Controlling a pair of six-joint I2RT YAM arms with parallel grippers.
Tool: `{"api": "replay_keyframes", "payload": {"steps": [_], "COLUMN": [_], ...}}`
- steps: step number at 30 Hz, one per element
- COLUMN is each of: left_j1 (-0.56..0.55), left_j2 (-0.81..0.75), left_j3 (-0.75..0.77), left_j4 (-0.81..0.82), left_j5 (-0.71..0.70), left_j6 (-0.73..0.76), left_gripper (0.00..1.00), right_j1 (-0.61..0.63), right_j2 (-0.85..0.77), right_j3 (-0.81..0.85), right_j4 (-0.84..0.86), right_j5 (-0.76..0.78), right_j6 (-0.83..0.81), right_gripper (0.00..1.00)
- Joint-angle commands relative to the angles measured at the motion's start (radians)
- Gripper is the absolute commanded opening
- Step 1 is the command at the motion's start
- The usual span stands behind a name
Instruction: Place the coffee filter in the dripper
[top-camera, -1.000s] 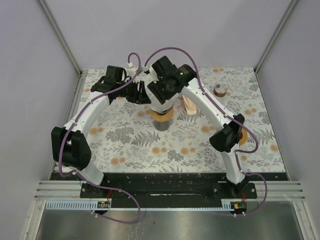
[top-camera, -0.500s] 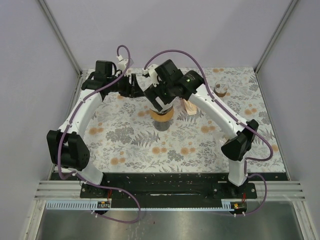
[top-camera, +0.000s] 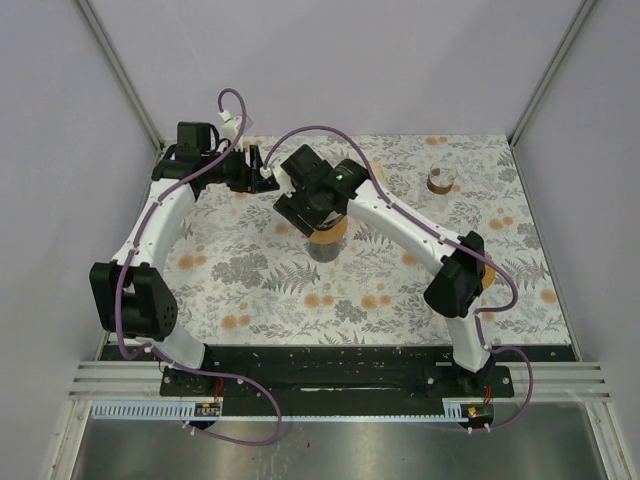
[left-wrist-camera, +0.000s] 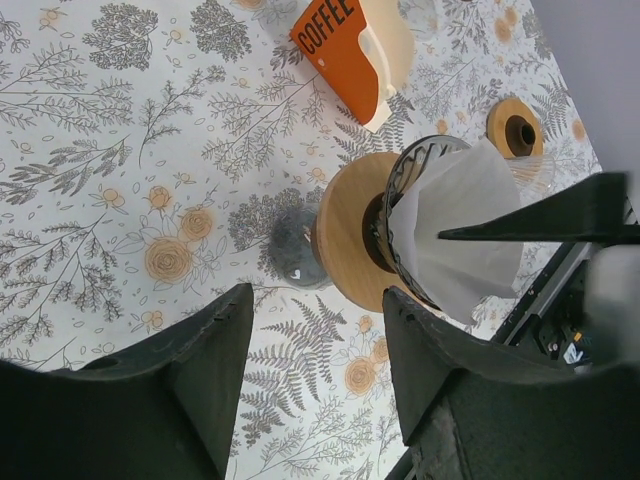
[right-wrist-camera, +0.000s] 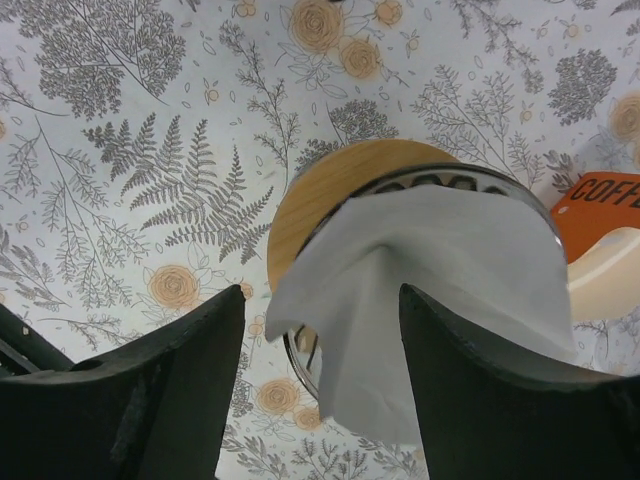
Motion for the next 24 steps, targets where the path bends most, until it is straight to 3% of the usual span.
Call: {"api": "replay_keyframes", "payload": {"steps": [1,4,12,16,24], "left_j1": [0.000,0.002,0.000,0.000,0.000], "left_j2": [-0.039,-0.042,-0.044,-0.044,-0.045], "left_j3": [-0.009,-0.012,-0.015,-0.012,-0.012], "left_j4": [0.031,0.031,0.031,0.031,0.031], "left_j5": [0.041,0.044,0.044,0.048,0.042], "left_j6": [-0.009,-0.009,-0.006,-0.008,-0.003], "left_gripper": [0.58,0.59,0.59,0.59,0.59], "right_j1": [0.041,0.045,0.045,0.045,0.045], "right_j2": [0.047,0.066,0.083,0.089,0.119], "right_j3": [0.067,0.067,0.075,0.072,0.082], "right_j4": [-0.029,-0.030,-0.032,-0.032,-0.004], "right_j5": [0.042,0.058,0.084,0.078,0.066], "right_j6": [-0.050,-0.066,-0.081,-0.090,-0.115], "right_gripper": [0.70,0.63,0.26,0.14,0.14]}}
